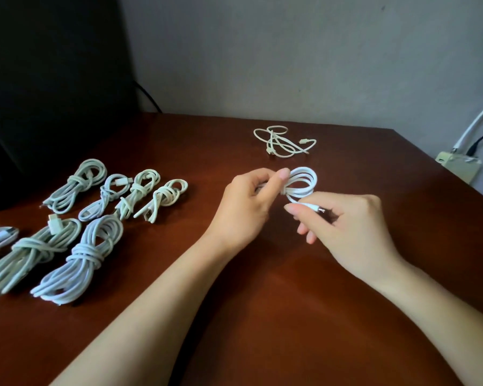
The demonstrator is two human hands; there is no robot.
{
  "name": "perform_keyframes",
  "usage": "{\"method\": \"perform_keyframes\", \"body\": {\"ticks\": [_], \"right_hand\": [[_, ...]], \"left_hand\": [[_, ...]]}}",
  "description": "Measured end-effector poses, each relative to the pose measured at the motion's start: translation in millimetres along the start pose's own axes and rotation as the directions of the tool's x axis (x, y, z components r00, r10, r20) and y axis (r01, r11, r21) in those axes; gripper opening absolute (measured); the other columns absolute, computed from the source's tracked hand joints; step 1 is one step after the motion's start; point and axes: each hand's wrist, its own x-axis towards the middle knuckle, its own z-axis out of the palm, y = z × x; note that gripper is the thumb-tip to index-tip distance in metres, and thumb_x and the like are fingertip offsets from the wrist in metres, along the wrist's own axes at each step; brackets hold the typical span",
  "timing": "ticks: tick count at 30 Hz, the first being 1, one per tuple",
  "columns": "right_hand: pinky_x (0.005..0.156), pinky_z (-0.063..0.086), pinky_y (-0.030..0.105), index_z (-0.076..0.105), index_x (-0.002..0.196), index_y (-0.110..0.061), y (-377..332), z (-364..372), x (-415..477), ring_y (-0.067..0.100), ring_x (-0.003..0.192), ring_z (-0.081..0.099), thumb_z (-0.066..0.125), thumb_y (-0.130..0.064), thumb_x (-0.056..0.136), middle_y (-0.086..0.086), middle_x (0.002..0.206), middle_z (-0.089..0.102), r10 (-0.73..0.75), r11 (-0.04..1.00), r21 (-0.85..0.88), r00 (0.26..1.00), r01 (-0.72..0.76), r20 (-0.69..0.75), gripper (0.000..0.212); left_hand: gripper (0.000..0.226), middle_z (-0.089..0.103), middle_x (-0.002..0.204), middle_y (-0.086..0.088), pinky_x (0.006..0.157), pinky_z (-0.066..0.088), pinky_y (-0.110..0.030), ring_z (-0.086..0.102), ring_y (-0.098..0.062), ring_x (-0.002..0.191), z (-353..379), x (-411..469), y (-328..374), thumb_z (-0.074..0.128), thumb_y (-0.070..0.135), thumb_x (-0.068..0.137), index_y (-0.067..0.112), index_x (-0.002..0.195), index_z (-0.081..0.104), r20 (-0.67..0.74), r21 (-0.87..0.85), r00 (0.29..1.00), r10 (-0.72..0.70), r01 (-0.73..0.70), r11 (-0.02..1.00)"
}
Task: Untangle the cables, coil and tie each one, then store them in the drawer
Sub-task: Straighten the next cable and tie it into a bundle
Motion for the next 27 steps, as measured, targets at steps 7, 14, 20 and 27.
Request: {"method": "perform_keyframes", "body": {"ticks": [7, 14, 20, 27], "right_hand": [[0.054, 0.047, 0.017, 0.072, 0.072, -0.016, 2.1, 2.0, 0.8, 0.005, 0.049, 0.061, 0.065, -0.030, 0.083, -0.012, 0.063, 0.066, 0.125, 0.989, 0.074, 0.992, -0.124, -0.004, 0.019], [0.058, 0.050, 0.014, 0.076, 0.079, -0.012, -0.6, 0.6, 2.4, 0.003, 0.054, 0.066, 0.069, -0.026, 0.083, -0.005, 0.061, 0.068, 0.155, 0.981, 0.128, 0.985, -0.143, -0.082, 0.016], [0.058, 0.055, 0.019, 0.072, 0.077, -0.030, -9.5, 1.6, 4.1, 0.008, 0.057, 0.069, 0.067, -0.033, 0.075, -0.006, 0.067, 0.071, 0.289, 0.912, 0.334, 0.951, -0.238, -0.111, 0.005], [0.059, 0.055, 0.020, 0.072, 0.079, -0.016, -16.2, 0.9, 8.2, 0.015, 0.064, 0.072, 0.069, -0.012, 0.077, 0.002, 0.068, 0.073, 0.402, 0.782, 0.513, 0.916, -0.354, 0.020, 0.006]], "left_hand": [[0.031, 0.043, 0.046, 0.010, 0.055, 0.036, -0.027, 0.040, -0.007, 0.048, 1.7, -1.5, -3.5, 0.050, 0.034, 0.097, 0.019, 0.069, 0.055, 0.017, 0.141, 1.000, 0.016, -0.018, 0.990], [0.027, 0.047, 0.058, 0.007, 0.057, 0.037, -0.027, 0.044, -0.010, 0.055, 4.6, -2.3, -3.1, 0.046, 0.033, 0.099, 0.023, 0.073, 0.049, 0.034, 0.175, 0.999, 0.011, -0.017, 0.984], [0.023, 0.043, 0.057, 0.007, 0.058, 0.041, -0.032, 0.039, -0.009, 0.050, 6.4, -2.4, 1.1, 0.045, 0.031, 0.099, 0.016, 0.081, 0.048, 0.073, -0.007, 0.996, -0.042, 0.043, 0.999], [0.017, 0.042, 0.054, 0.012, 0.050, 0.038, -0.017, 0.038, -0.003, 0.049, 8.1, -1.5, 0.4, 0.042, 0.027, 0.101, 0.016, 0.090, 0.048, 0.129, -0.132, 0.987, -0.100, 0.117, 0.984]]}}
